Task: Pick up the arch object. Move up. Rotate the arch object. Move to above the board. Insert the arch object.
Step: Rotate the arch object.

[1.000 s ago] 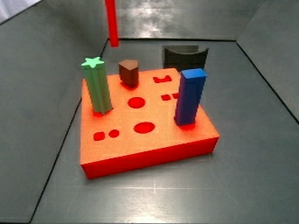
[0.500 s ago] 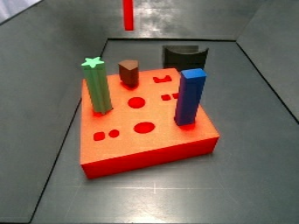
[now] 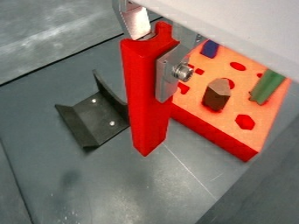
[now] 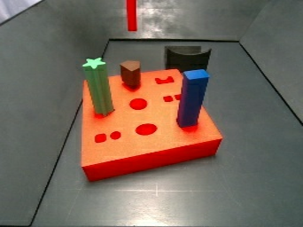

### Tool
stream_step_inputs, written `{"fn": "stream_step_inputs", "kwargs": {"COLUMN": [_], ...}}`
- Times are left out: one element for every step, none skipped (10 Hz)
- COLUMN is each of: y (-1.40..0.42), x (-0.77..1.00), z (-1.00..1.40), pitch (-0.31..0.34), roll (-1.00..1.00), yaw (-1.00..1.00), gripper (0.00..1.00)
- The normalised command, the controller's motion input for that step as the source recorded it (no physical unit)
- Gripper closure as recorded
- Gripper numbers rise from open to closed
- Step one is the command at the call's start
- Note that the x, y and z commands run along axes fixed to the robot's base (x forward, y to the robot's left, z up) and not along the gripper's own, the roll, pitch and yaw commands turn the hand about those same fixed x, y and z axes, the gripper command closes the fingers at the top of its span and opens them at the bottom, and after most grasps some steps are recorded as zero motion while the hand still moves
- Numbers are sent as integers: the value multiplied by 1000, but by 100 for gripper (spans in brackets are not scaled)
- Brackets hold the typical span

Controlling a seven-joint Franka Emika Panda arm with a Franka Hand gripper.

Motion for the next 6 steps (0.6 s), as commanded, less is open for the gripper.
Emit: {"fn": "stream_step_inputs", "kwargs": {"y": [-2, 0, 2, 0, 1, 12], "x": [83, 0, -2, 0, 7, 22], "z": [-19, 0, 0, -1000, -1000, -1000], "pitch": [-4, 1, 2, 2, -8, -23], "roll": [-86, -87, -88, -288, -287, -245], "yaw": [-211, -305, -253, -162, -127, -82], "gripper": [100, 100, 100, 100, 100, 100]}}
